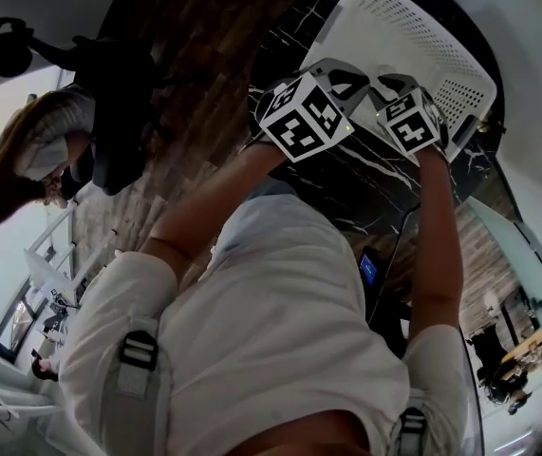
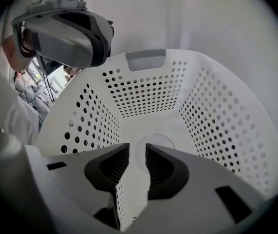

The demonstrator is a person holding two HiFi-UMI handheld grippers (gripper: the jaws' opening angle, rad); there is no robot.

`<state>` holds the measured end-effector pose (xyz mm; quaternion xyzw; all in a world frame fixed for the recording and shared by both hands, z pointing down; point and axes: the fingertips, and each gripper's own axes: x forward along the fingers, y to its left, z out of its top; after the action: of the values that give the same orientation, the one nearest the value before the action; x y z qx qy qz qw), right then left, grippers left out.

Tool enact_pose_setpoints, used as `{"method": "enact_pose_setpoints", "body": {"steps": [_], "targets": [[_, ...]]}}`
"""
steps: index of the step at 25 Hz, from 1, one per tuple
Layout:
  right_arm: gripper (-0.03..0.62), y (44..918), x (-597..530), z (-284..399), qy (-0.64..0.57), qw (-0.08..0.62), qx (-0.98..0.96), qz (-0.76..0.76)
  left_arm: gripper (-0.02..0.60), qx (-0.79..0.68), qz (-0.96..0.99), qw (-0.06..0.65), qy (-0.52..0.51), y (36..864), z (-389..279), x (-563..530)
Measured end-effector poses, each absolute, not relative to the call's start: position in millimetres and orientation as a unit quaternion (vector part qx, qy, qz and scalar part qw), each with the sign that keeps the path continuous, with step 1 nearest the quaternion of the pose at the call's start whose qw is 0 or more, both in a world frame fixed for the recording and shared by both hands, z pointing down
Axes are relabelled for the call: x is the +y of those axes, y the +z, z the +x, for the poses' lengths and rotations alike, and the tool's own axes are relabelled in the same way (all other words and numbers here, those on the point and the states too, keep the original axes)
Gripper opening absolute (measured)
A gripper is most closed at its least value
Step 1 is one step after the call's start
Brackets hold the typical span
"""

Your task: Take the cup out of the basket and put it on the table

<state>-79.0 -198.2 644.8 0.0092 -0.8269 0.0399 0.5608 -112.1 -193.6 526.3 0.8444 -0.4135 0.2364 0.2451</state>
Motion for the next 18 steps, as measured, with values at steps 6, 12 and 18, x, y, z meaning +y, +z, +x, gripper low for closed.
{"method": "enact_pose_setpoints", "body": {"steps": [6,12,18], "targets": [[0.102,655.8,-196.9,-79.3,0.021,0.580,-0.814,-0.005,0.006,-0.417,0.844,0.232,0.246,526.1,-113.6,-195.7],[0.027,657.4,-199.4,-81.5,0.008,0.570,-0.822,0.002,0.006,-0.416,0.845,0.230,0.244,526.0,-112.5,-196.1],[0.025,649.7,-199.9,-81.6,0.007,0.560,-0.828,0.011,0.006,-0.415,0.846,0.225,0.247,520.9,-111.2,-191.2]]}}
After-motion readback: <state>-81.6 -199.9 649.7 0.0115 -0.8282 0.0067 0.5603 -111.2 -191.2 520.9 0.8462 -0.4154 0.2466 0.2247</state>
